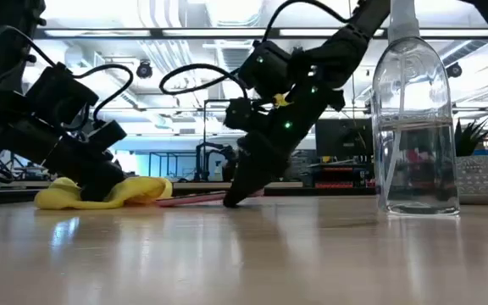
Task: Apply microfiber cloth
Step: Wipe the front of the pink cellphone with a microfiber cloth
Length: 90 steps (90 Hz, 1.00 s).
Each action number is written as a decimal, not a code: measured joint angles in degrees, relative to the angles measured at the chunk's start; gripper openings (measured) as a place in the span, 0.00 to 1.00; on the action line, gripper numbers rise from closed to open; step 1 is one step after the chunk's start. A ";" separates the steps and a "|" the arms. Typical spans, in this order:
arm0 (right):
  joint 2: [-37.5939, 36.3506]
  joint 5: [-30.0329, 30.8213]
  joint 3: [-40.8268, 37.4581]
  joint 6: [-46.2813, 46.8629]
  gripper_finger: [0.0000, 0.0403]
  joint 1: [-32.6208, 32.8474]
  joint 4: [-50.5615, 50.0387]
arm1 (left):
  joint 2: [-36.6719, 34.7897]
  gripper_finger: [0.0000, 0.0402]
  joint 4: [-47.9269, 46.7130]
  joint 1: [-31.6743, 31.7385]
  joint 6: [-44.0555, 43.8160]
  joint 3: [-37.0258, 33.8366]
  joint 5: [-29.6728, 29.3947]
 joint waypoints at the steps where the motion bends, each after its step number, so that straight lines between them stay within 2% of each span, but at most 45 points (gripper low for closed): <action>1: -0.27 0.00 -0.01 -0.20 0.82 -0.04 -0.19 | -0.06 0.06 -0.02 0.00 0.01 0.00 0.19; 9: -2.40 -0.03 0.02 -1.12 0.82 -0.32 -0.56 | -0.65 0.13 -0.22 0.00 0.13 -0.04 1.12; 22: -4.38 -0.06 0.04 -2.28 0.82 -0.76 -2.60 | -3.62 0.31 -0.68 -0.03 0.01 -0.02 2.67; 39: -6.08 -0.07 0.04 -2.73 0.82 -1.01 -5.66 | -10.49 0.56 -0.28 -0.04 0.95 0.02 11.11; 48: -6.45 -0.24 0.04 -2.79 0.82 -1.09 -6.35 | -14.43 0.68 -3.13 -0.11 0.63 0.42 13.37; 62: -6.96 -0.13 0.11 -3.80 0.82 -1.41 -6.47 | -18.65 0.85 -13.01 -0.11 -2.66 4.10 20.09; 74: -6.87 -0.17 0.11 -4.13 0.82 -1.51 -6.91 | -20.35 0.96 -28.92 -0.13 -3.88 11.55 23.36; 80: -6.87 -0.23 0.11 -4.14 0.82 -1.58 -7.03 | -20.58 0.99 -39.09 -0.13 -3.13 16.25 24.85; 90: -6.87 -0.20 0.11 -4.14 0.82 -1.60 -7.23 | -20.13 0.97 -52.61 -0.13 -0.37 23.71 24.79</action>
